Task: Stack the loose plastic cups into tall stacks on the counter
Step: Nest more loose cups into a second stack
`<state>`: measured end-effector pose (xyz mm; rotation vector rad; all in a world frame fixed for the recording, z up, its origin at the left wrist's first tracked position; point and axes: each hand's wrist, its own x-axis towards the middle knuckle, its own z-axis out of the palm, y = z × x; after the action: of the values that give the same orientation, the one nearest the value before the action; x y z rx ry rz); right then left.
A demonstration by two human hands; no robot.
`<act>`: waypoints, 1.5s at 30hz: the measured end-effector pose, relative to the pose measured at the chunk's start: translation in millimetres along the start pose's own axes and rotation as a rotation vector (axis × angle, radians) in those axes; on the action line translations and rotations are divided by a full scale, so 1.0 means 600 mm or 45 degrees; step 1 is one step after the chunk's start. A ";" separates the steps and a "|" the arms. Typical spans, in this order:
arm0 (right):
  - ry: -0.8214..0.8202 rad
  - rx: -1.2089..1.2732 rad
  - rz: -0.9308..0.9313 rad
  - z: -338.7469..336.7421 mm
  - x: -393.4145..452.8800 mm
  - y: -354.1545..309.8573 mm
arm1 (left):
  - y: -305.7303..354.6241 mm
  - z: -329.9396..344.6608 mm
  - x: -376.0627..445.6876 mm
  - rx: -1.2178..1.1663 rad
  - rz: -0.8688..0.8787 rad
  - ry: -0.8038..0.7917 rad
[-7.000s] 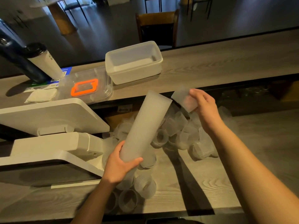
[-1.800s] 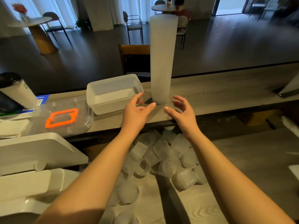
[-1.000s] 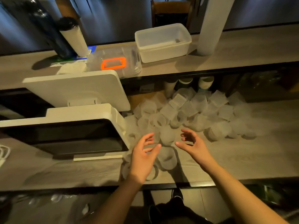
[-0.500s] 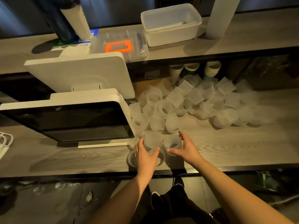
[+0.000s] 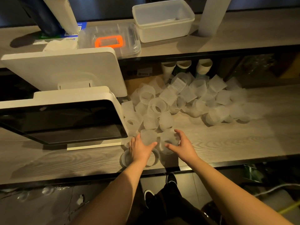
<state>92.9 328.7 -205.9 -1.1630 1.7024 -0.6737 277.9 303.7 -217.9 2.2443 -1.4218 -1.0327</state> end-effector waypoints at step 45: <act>-0.268 -0.367 -0.023 -0.003 0.012 -0.007 | 0.002 -0.121 -0.094 -0.639 0.231 -0.425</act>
<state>92.2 320.3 -204.8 -1.3981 1.6449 -0.3084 313.3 343.0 -142.8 1.6132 -1.2701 -1.5479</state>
